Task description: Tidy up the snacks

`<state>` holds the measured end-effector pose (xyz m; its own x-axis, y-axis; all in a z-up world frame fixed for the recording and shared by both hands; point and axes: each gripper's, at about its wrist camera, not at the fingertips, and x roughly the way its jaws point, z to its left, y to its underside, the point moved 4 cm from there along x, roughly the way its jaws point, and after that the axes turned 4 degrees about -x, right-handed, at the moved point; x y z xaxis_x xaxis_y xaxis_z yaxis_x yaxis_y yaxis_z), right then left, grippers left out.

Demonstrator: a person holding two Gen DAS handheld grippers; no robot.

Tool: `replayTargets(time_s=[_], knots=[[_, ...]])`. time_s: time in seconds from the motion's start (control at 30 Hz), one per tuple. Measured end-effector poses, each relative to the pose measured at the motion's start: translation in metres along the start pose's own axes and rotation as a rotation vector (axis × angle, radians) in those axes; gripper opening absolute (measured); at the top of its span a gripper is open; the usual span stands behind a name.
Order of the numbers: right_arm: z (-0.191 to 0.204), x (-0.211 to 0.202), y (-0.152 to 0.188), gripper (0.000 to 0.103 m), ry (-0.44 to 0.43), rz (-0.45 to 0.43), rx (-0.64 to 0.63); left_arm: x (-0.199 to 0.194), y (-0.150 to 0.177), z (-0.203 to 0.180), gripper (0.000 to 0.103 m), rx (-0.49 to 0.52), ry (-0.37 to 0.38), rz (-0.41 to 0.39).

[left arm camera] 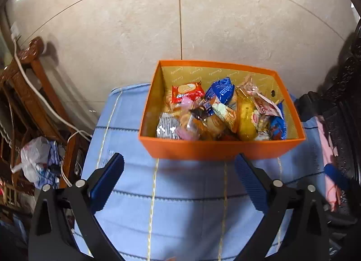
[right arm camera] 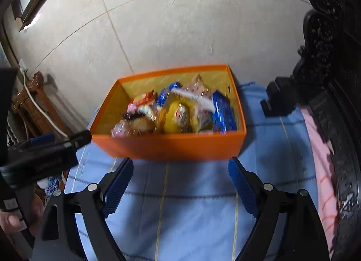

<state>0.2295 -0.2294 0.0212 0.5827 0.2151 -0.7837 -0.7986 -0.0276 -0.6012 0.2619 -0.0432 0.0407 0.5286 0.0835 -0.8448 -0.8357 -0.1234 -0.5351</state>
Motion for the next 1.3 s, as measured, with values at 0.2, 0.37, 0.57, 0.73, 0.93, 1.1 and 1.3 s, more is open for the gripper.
replayTargets(time_s=[0.2, 0.37, 0.57, 0.73, 0.93, 1.1, 1.3], knots=[[0.004, -0.012, 0.025, 0.086, -0.014, 0.022, 0.002, -0.018, 0.022, 0.008, 0.099, -0.021, 0.002, 0.012], [0.006, -0.022, 0.032, 0.086, -0.014, 0.016, 0.002, -0.025, 0.033, 0.011, 0.099, -0.023, 0.007, 0.022], [0.009, -0.027, 0.034, 0.086, -0.012, 0.013, -0.004, -0.03, 0.039, 0.008, 0.099, -0.017, 0.032, 0.028], [0.012, -0.03, 0.034, 0.086, -0.014, 0.008, -0.008, -0.039, 0.04, 0.005, 0.099, -0.015, 0.044, -0.002], [0.015, -0.033, 0.03, 0.086, -0.021, -0.002, -0.016, -0.055, 0.038, -0.001, 0.099, 0.02, 0.033, -0.093], [0.017, -0.035, 0.028, 0.086, -0.02, -0.008, -0.02, -0.058, 0.036, -0.003, 0.099, 0.041, 0.006, -0.117], [0.017, -0.035, 0.028, 0.086, -0.021, -0.007, -0.023, -0.056, 0.038, -0.004, 0.099, 0.048, 0.02, -0.088]])
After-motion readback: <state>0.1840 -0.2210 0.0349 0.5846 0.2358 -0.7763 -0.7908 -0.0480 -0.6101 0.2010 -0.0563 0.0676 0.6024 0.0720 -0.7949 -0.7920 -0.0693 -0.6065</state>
